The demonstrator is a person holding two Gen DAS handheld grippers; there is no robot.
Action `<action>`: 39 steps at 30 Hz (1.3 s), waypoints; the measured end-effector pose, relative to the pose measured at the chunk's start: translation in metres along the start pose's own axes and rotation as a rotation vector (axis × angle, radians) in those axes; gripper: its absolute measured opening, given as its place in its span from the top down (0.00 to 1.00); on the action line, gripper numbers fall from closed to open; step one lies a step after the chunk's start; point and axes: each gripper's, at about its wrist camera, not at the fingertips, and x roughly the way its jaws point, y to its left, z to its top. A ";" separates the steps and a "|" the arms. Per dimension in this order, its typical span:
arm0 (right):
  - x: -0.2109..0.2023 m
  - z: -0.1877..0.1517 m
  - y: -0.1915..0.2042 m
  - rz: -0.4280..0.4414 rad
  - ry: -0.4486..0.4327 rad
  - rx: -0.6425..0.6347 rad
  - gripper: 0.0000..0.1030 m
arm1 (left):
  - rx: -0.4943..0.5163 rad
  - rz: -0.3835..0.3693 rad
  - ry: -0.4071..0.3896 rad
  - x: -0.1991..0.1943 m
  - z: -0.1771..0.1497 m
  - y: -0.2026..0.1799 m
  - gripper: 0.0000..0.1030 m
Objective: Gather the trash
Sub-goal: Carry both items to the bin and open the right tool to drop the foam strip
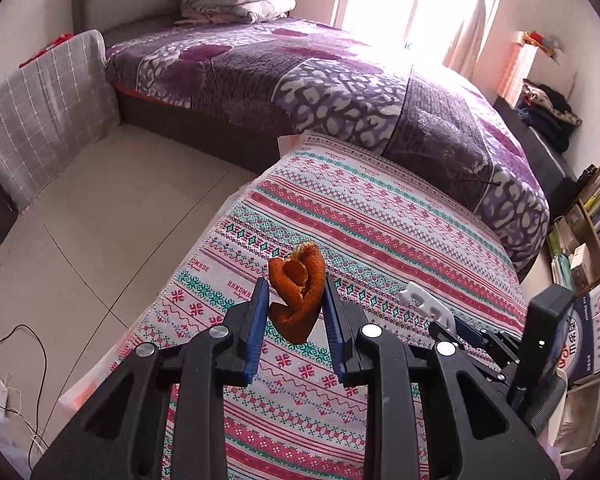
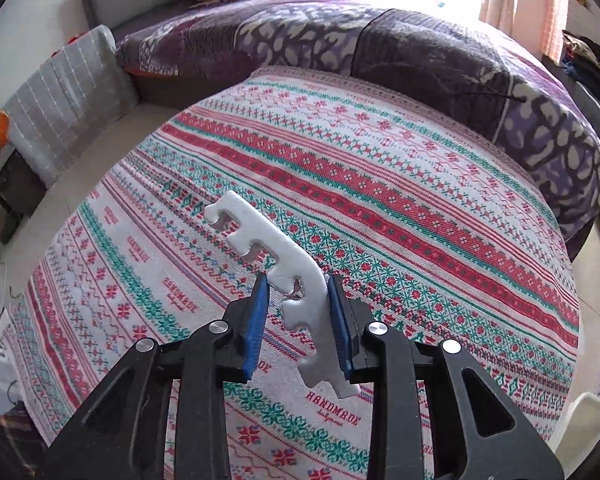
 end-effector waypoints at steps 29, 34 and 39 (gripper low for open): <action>-0.150 -0.055 -0.112 -0.237 -0.231 0.450 0.70 | 0.074 -0.025 -0.091 -0.025 -0.052 -0.094 0.71; -0.160 -0.065 -0.130 -0.264 -0.243 0.464 0.69 | 0.115 -0.034 -0.091 -0.023 -0.061 -0.118 0.71; -0.174 -0.077 -0.146 -0.298 -0.262 0.465 0.68 | 0.153 -0.056 -0.096 -0.024 -0.071 -0.143 0.71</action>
